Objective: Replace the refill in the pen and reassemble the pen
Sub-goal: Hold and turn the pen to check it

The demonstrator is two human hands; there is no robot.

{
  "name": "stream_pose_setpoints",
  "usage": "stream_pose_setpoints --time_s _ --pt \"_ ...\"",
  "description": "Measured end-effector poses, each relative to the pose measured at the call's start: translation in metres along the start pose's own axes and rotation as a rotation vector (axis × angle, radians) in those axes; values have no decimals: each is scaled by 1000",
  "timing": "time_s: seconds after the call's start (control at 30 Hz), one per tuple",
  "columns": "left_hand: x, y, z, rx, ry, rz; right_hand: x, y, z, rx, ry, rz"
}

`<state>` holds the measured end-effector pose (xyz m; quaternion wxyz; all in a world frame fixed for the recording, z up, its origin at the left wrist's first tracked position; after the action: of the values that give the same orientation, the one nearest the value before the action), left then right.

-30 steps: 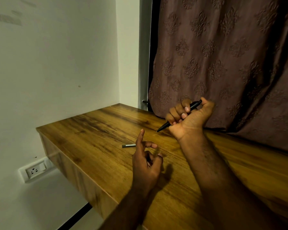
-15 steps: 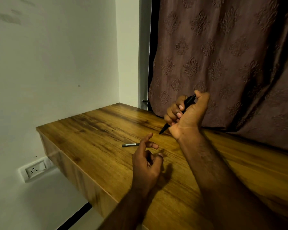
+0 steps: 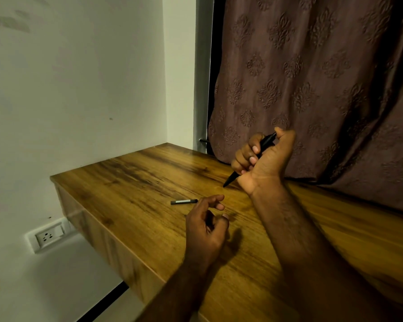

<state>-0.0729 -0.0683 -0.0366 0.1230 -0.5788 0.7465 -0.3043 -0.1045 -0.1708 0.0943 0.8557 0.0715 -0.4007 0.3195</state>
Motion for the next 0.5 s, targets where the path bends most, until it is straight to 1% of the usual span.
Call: stream_pose_setpoints --time_s 0.23,0.5 --pt "0 1 1 -15 17 -17 -2 0 -1 34 -44 17" --pt "2 -1 4 -29 -63 -65 -1 -1 -2 51 -59 3"
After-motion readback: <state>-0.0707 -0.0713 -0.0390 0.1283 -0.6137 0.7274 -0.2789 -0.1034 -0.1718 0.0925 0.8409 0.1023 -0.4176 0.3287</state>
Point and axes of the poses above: each hand's wrist, its own y-axis away from the middle knuckle, its own x-axis out of the palm, z = x × y, the point moved 2 cm from there along -y, towards the middle knuckle, and after that the axes turned 13 degrees about -z, right-handed, at the moved point
